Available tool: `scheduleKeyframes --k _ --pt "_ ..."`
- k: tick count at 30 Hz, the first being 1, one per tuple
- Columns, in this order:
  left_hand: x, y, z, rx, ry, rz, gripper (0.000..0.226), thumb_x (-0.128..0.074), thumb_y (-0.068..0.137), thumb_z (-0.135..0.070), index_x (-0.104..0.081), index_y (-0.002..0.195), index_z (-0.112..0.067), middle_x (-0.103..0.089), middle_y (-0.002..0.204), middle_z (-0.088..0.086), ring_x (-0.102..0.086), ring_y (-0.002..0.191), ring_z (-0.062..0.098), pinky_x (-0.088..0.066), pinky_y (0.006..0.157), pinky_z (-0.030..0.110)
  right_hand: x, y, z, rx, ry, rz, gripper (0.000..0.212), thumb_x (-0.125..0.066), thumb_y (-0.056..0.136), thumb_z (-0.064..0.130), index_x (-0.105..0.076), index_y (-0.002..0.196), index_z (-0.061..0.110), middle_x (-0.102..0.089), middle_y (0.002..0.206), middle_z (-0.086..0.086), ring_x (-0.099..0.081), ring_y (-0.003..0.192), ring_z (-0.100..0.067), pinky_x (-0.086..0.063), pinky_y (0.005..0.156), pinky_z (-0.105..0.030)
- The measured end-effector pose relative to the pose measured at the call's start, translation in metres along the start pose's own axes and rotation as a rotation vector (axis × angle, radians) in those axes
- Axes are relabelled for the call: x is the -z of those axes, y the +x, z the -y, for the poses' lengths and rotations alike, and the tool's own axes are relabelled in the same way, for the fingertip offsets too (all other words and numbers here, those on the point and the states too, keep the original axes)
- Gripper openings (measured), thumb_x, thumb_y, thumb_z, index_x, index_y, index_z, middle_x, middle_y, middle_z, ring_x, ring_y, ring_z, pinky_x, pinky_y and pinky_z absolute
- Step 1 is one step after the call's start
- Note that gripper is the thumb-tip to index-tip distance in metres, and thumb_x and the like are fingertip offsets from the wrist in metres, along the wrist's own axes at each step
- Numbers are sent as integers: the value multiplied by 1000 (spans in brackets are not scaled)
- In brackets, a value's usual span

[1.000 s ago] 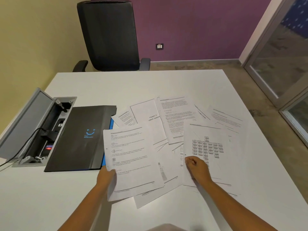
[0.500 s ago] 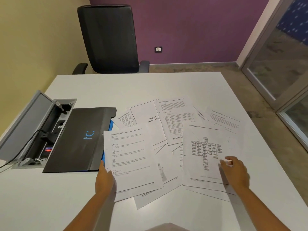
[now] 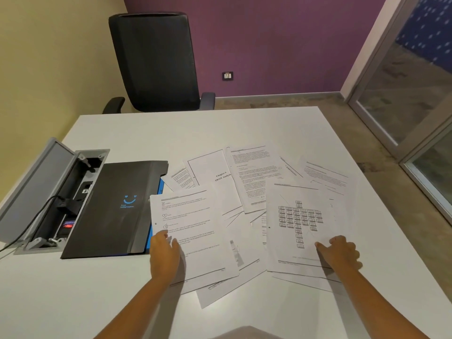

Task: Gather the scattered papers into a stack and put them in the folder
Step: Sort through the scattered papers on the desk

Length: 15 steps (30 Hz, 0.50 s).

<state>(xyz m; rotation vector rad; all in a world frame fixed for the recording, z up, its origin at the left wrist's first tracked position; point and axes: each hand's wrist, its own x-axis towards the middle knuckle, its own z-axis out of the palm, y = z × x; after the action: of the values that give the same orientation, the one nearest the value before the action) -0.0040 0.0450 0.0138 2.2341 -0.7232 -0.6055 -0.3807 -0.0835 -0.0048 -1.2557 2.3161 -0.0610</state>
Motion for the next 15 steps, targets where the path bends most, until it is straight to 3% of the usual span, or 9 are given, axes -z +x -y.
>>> scheduleKeyframes --k 2,6,8,11,15 --pt "-6 0 -4 -5 -15 49 33 -49 92 -11 -47 124 0 -48 128 19 -55 112 33 -47 93 45 1 -2 -1 10 -45 -64 64 -71 74 45 -48 123 13 -49 125 -19 -44 117 -39 -36 97 -51" --pt "-13 2 -10 1 -24 130 30 -47 94 -13 -47 122 -3 -48 128 17 -54 110 30 -46 90 39 2 -3 -2 -17 -118 -20 74 -68 74 50 -37 130 12 -51 127 -19 -44 120 -38 -33 99 -51" --pt "-15 3 -11 0 -31 146 28 -45 95 -13 -47 120 -3 -50 126 16 -54 108 29 -45 86 36 3 -3 0 -18 -38 5 59 -64 81 42 -40 127 15 -57 125 -16 -49 117 -37 -32 99 -47" --pt "-14 5 -13 -8 -90 216 21 -42 96 -14 -50 113 -5 -58 118 19 -59 102 31 -51 85 40 5 -3 3 141 152 -61 33 -55 89 28 -53 119 13 -64 118 -13 -59 104 -35 -42 87 -40" --pt "-12 -2 -29 16 -195 399 17 -46 95 -23 -54 102 -10 -66 109 18 -64 90 28 -52 69 32 15 -17 17 347 536 -203 27 -48 95 21 -58 113 4 -65 109 -22 -60 96 -36 -43 76 -31"
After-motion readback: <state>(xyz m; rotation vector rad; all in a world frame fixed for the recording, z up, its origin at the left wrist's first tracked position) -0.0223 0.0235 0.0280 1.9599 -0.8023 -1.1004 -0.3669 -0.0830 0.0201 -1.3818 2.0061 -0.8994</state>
